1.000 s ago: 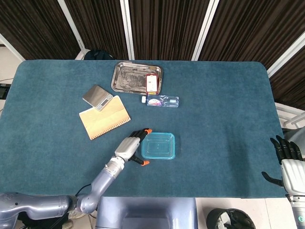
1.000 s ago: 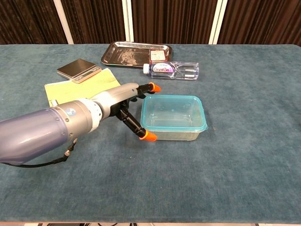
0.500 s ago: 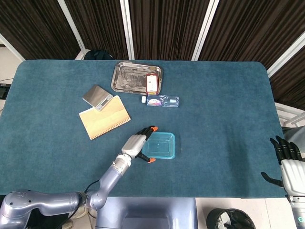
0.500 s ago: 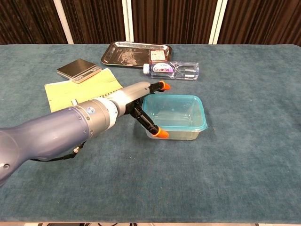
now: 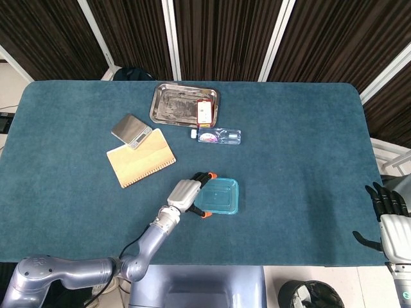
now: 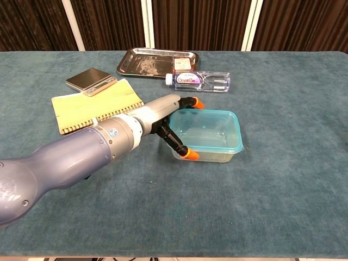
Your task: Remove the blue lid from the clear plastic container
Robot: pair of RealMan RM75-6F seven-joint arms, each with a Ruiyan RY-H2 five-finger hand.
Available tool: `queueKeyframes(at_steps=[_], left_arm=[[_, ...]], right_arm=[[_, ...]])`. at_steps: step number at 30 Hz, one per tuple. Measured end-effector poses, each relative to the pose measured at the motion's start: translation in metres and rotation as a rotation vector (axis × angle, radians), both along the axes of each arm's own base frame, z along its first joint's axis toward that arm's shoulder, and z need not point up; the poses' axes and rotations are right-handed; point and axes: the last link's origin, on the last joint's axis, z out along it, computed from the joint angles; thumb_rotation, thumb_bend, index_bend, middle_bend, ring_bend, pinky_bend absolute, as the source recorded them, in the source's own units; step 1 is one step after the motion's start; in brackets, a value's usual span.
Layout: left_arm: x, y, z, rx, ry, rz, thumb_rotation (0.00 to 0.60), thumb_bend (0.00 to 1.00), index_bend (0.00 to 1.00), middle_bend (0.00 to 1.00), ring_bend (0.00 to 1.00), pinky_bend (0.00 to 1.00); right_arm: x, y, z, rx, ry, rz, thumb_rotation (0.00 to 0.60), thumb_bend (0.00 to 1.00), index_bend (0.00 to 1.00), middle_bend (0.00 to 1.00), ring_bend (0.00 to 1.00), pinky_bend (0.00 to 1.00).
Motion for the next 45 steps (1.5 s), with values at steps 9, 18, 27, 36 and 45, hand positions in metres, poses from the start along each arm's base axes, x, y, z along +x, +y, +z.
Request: queueKeyframes(at_steps=[9, 18, 27, 36, 45], left_arm=[[-0.002, 0.007, 0.013, -0.024, 0.014, -0.092, 0.6, 0.15, 0.27, 0.29, 0.24, 0.42], [-0.005, 0.014, 0.024, -0.101, 0.026, -0.137, 0.6, 0.15, 0.27, 0.29, 0.24, 0.42], [0.011, 0.016, 0.02, -0.131, 0.065, -0.236, 0.6, 0.15, 0.27, 0.29, 0.24, 0.42], [0.026, 0.009, 0.009, -0.148, 0.067, -0.282, 0.6, 0.15, 0.27, 0.29, 0.24, 0.42], [0.031, -0.002, -0.003, -0.138, 0.046, -0.28, 0.6, 0.15, 0.27, 0.29, 0.24, 0.42]], right_arm=[[0.004, -0.003, 0.004, -0.01, 0.001, 0.01, 0.6, 0.24, 0.0, 0.0, 0.0, 0.0], [0.01, -0.011, 0.004, 0.001, 0.003, 0.002, 0.6, 0.24, 0.0, 0.0, 0.0, 0.0], [0.02, -0.025, -0.01, 0.034, 0.043, 0.046, 0.6, 0.24, 0.0, 0.0, 0.0, 0.0], [0.029, -0.031, -0.028, 0.099, 0.055, 0.052, 0.6, 0.24, 0.0, 0.0, 0.0, 0.0], [0.042, -0.032, -0.05, 0.178, 0.041, 0.058, 0.6, 0.24, 0.0, 0.0, 0.0, 0.0]])
